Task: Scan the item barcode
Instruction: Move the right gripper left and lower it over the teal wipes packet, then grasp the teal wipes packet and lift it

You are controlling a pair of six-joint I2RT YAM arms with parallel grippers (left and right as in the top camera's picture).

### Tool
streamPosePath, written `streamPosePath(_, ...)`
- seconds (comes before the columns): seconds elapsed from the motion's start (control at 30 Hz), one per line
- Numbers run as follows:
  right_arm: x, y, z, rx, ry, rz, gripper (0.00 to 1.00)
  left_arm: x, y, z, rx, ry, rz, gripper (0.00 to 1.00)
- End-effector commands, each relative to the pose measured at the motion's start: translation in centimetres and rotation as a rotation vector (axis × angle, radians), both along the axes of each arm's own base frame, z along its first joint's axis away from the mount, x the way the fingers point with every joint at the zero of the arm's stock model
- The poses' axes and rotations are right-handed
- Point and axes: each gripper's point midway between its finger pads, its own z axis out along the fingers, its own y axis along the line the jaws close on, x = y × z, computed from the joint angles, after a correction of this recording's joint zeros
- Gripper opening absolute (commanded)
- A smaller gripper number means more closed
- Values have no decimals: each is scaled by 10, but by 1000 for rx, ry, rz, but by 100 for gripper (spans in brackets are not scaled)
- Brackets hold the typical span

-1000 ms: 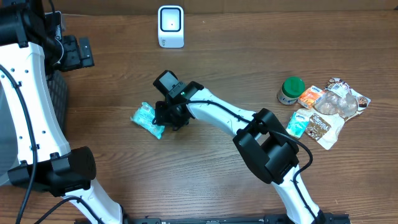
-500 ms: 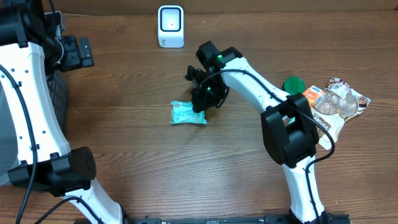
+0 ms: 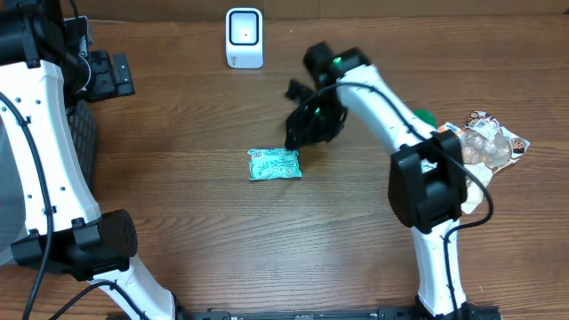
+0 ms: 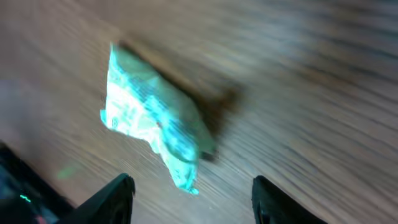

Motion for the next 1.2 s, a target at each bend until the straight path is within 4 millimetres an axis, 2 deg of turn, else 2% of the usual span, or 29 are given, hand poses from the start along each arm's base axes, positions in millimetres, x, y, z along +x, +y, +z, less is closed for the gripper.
streamPosePath(0.0, 12, -18, 8, -14, 75, -206, 60, 0, -1, 2, 6, -4, -20, 99)
streamPosePath(0.2, 6, -19, -6, 14, 121, -215, 61, 0, -1, 2, 6, -5, -20, 100)
streamPosePath(0.33, -6, 1, -14, 91, 161, -191, 60, 0, -1, 2, 6, -5, -20, 99)
streamPosePath(0.53, -27, 16, -47, 105, 239, -239, 58, 0, -1, 2, 6, -5, -19, 100)
streamPosePath(0.67, -33, 35, -56, 204, 260, -236, 50, 0, -1, 2, 6, -5, -19, 100)
streamPosePath(0.83, -24, 42, -60, 225, 233, -269, 39, 0, -1, 2, 6, -5, -20, 99)
streamPosePath(0.97, -20, 45, -60, 240, 214, -263, 14, 0, -1, 2, 6, -5, -20, 100)
streamPosePath(1.07, -20, 41, -57, 238, 221, -270, 4, 0, -1, 2, 6, -5, -20, 100)
streamPosePath(1.17, -17, 36, -44, 258, 208, -261, 4, 0, -1, 2, 6, -5, -20, 99)
